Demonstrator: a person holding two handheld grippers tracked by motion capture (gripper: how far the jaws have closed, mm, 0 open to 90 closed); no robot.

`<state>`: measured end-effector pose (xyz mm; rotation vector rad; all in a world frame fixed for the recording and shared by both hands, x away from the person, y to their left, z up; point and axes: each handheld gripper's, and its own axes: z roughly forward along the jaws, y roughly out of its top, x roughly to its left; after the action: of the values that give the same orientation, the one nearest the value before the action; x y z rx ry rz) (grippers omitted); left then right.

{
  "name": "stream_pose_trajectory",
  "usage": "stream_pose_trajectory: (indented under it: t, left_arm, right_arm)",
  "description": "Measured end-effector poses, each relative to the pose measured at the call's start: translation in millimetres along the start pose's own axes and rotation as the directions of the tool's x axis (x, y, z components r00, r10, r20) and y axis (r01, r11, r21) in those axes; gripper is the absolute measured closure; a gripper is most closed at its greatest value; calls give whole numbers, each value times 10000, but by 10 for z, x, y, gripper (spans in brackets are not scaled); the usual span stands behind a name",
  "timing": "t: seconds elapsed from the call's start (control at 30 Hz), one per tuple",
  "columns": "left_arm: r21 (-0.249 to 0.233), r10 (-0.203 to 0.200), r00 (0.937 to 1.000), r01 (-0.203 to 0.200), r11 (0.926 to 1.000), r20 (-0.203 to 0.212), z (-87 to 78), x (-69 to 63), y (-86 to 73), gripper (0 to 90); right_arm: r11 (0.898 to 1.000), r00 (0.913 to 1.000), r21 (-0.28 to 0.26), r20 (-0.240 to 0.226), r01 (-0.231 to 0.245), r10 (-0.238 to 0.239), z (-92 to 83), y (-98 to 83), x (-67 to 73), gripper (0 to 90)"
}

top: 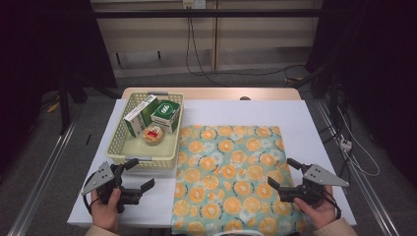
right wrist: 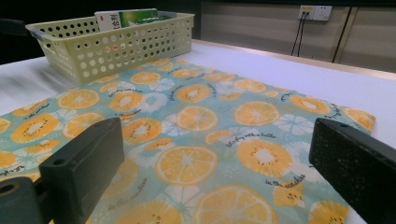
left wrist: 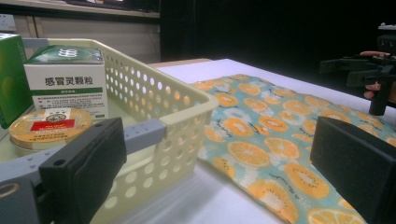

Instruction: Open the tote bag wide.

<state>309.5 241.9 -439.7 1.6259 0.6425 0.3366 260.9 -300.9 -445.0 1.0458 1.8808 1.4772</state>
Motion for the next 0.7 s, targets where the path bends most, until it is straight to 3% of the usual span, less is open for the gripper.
stream_pose_trajectory:
  t: [0.43,0.7]
  left_arm:
    - [-48,53,9997,-52,10000,226,29,-26,11,33]
    - [-112,42,9992,-38,9999,389,41,-57,16,29]
  right_arm:
    - [9982,10000,591,54,-81,78,60,44,-76,28]
    - [9952,9992,949,328,-251,220,281,274,-258,32]
